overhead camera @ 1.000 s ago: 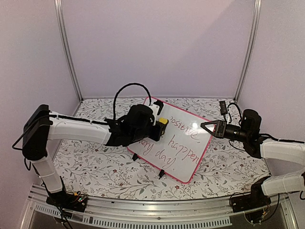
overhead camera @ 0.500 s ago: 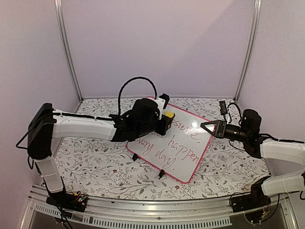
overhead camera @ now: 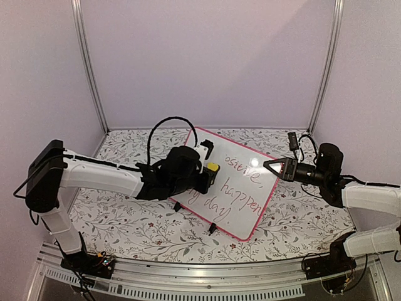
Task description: Erase the whiteboard
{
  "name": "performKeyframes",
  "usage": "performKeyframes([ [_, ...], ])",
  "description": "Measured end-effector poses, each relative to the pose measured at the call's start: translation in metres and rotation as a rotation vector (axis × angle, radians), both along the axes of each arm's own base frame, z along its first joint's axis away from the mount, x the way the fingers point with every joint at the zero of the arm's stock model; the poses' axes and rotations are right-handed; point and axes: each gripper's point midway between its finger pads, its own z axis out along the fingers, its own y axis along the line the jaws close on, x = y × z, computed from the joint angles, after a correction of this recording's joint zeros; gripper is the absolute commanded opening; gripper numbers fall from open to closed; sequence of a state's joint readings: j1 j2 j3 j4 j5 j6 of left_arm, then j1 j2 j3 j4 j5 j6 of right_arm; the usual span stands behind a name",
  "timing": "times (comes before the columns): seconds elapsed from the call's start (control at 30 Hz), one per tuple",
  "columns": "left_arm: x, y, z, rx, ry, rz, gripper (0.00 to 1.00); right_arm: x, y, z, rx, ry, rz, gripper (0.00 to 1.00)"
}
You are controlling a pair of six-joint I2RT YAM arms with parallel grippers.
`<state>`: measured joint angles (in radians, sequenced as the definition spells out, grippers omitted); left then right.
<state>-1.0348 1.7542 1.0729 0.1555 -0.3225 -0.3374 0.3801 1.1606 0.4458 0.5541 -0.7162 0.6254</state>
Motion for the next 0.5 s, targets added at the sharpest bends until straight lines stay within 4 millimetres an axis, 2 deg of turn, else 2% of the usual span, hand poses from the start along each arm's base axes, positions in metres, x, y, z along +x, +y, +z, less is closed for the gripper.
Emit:
performKeyframes([
  [0.27, 0.006, -0.002, 0.007, 0.03, 0.005, 0.014, 0.0, 0.0, 0.001, 0.0, -0.001, 0.0, 0.0, 0.0],
  [0.5, 0.026, -0.041, 0.044, -0.025, -0.053, -0.02, 0.0, 0.0, 0.0, -0.001, -0.002, 0.003, -0.001, 0.0],
])
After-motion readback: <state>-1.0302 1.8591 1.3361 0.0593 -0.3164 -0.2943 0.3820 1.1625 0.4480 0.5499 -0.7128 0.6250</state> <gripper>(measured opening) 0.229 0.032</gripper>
